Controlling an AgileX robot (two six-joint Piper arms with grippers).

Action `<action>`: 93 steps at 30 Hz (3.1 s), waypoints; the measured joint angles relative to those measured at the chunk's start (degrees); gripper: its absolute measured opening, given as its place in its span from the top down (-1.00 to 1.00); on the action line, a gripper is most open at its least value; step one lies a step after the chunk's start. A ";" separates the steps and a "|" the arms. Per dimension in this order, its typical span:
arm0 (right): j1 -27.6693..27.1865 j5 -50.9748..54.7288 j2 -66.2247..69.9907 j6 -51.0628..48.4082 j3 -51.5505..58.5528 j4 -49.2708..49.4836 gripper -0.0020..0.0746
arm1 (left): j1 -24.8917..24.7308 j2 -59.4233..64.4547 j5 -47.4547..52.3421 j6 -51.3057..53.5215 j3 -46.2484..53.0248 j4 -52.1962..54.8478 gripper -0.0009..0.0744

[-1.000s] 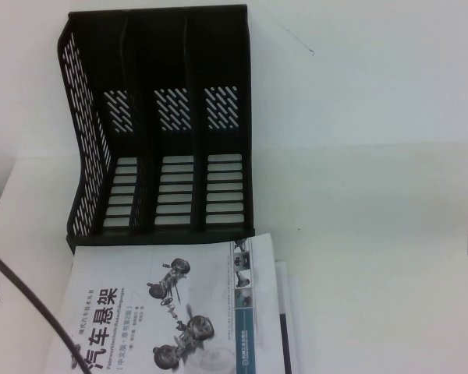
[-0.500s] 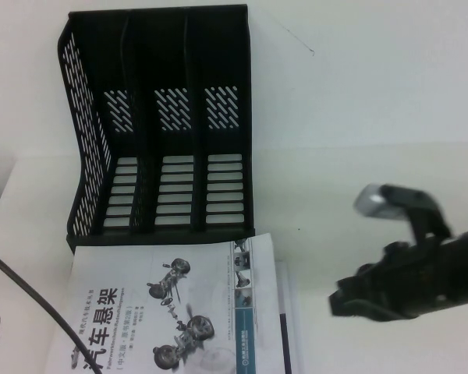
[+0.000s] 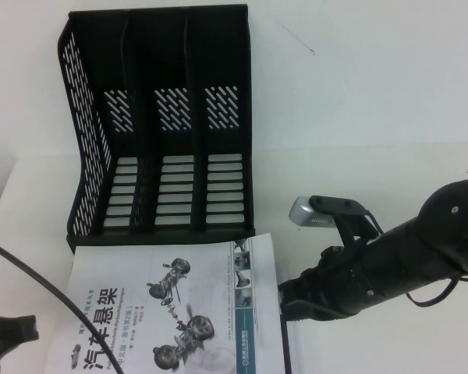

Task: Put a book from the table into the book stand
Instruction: Push book with right arm, then pick up the book with your left arm

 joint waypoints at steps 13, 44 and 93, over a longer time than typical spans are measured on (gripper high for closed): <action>0.00 0.18 0.99 0.59 -0.22 0.00 0.94 | 0.00 3.85 -2.46 0.90 0.00 -5.56 0.98; 4.05 3.07 7.68 2.07 -9.30 0.00 0.94 | 0.00 3.94 -4.58 2.63 -7.31 -7.47 0.98; 5.39 3.60 13.24 -5.21 -17.85 4.82 0.94 | 32.49 37.15 25.62 46.72 -17.81 -48.27 0.98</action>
